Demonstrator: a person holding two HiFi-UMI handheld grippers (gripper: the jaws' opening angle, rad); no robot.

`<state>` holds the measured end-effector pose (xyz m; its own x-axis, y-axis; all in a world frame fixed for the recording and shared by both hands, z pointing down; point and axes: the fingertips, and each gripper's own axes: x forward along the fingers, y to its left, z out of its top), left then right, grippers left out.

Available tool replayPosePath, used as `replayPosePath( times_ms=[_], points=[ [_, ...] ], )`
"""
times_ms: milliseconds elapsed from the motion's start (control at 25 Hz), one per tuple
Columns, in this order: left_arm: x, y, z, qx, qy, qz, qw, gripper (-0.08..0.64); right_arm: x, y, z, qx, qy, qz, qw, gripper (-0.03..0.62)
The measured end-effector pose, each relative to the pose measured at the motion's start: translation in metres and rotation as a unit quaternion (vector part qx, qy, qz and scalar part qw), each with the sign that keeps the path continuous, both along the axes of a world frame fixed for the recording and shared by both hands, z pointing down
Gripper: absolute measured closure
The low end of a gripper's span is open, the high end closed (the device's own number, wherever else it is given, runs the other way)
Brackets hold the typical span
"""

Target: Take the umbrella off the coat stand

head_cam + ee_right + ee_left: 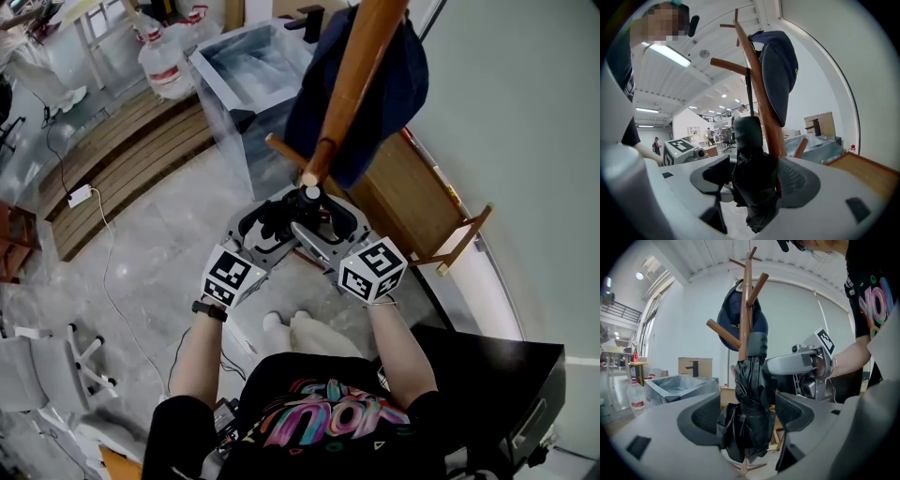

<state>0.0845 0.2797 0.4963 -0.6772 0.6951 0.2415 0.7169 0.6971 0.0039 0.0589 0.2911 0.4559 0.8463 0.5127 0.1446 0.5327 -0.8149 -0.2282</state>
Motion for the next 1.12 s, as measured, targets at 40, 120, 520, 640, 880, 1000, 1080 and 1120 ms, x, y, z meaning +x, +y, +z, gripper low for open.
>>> replayPosePath(
  times_ms=[40, 120, 520, 640, 880, 1000, 1080, 1120],
  points=[
    [-0.002, 0.001, 0.001, 0.001, -0.001, 0.008, 1.0, 0.227, 0.002, 0.001, 0.003, 0.001, -0.004, -0.002, 1.0, 0.275],
    [-0.007, 0.003, 0.004, 0.002, -0.001, 0.022, 0.9997, 0.227, 0.004, 0.003, 0.009, 0.003, -0.011, -0.004, 1.0, 0.275],
    [-0.031, 0.004, 0.034, 0.015, 0.06, 0.077, 0.9951, 0.23, 0.0, 0.009, 0.014, -0.007, -0.015, -0.001, 1.0, 0.334],
    [-0.032, 0.004, 0.038, 0.023, 0.046, 0.074, 0.9959, 0.234, -0.001, 0.01, 0.013, -0.009, -0.015, -0.001, 1.0, 0.344],
    [-0.027, 0.003, 0.032, 0.015, 0.037, 0.065, 0.9971, 0.344, -0.001, 0.008, 0.009, -0.007, -0.006, -0.002, 1.0, 0.367],
    [-0.026, 0.002, 0.029, 0.012, 0.033, 0.062, 0.9975, 0.351, -0.001, 0.007, 0.005, -0.01, -0.004, -0.003, 1.0, 0.371],
    [-0.026, 0.001, 0.026, 0.01, 0.03, 0.06, 0.9977, 0.353, -0.001, 0.005, 0.003, -0.013, -0.004, -0.006, 1.0, 0.373],
    [-0.026, 0.001, 0.025, 0.008, 0.029, 0.059, 0.9978, 0.354, -0.001, 0.005, 0.001, -0.014, -0.003, -0.006, 1.0, 0.374]
  ],
)
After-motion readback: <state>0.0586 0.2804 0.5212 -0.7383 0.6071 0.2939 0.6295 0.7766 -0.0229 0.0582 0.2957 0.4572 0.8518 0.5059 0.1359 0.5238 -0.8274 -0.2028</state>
